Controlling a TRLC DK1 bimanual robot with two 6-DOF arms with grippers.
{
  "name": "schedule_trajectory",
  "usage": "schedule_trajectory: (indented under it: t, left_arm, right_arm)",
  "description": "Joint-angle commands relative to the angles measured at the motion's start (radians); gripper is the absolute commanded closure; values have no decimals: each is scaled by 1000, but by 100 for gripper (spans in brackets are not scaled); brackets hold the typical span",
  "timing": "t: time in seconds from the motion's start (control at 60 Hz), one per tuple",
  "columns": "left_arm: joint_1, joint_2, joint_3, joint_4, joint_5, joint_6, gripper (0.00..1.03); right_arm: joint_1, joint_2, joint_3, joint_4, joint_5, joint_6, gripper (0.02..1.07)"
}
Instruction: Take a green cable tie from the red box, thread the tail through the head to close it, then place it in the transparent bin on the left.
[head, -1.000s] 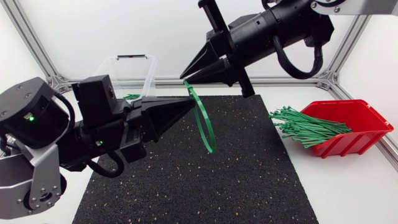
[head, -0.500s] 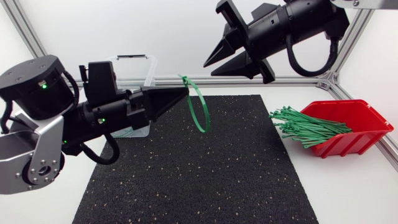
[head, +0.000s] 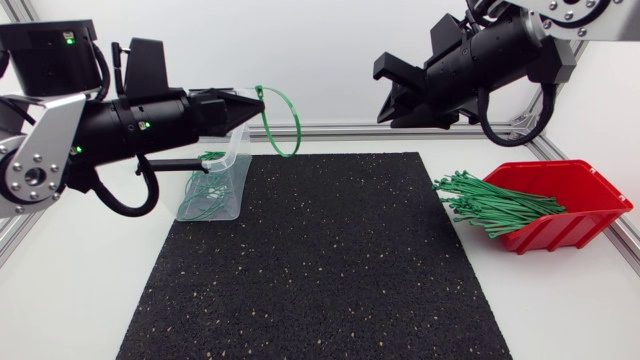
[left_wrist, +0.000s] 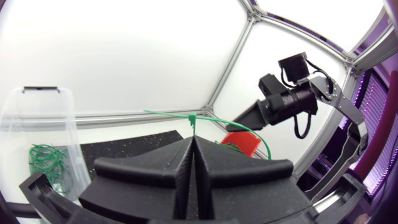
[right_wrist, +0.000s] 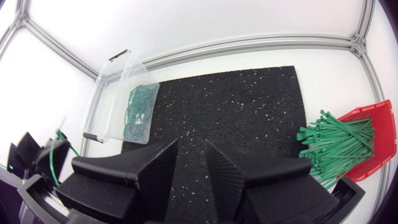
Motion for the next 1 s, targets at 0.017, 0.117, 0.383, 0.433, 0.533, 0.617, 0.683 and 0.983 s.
schedule_trajectory:
  t: [0.017,0.117,0.383,0.433,0.533,0.617,0.683,0.983]
  left_arm:
    - [61,7,91,-54,-35,71,100]
    - [123,26,151,-103,-88,137,100]
    - [227,178,300,-168,-328,300,100]
    - [255,216,327,-169,-339,306,100]
    - [273,265,341,-160,-377,351,100]
    - [273,287,327,-125,-423,395,100]
    - [273,294,312,-94,-439,412,99]
    - [270,319,290,-68,-557,502,5]
  right_arm:
    - [-3,-28,-51,-3,77,-106,70]
    - [-6,-47,-91,13,137,-181,67]
    - [-6,-123,-208,136,314,-308,58]
    - [-6,-139,-228,162,340,-330,58]
    - [-8,-166,-257,187,364,-356,48]
    - [-14,-189,-292,219,403,-391,38]
    - [-19,-212,-309,231,409,-403,28]
    - [-51,-327,-387,302,443,-466,6]
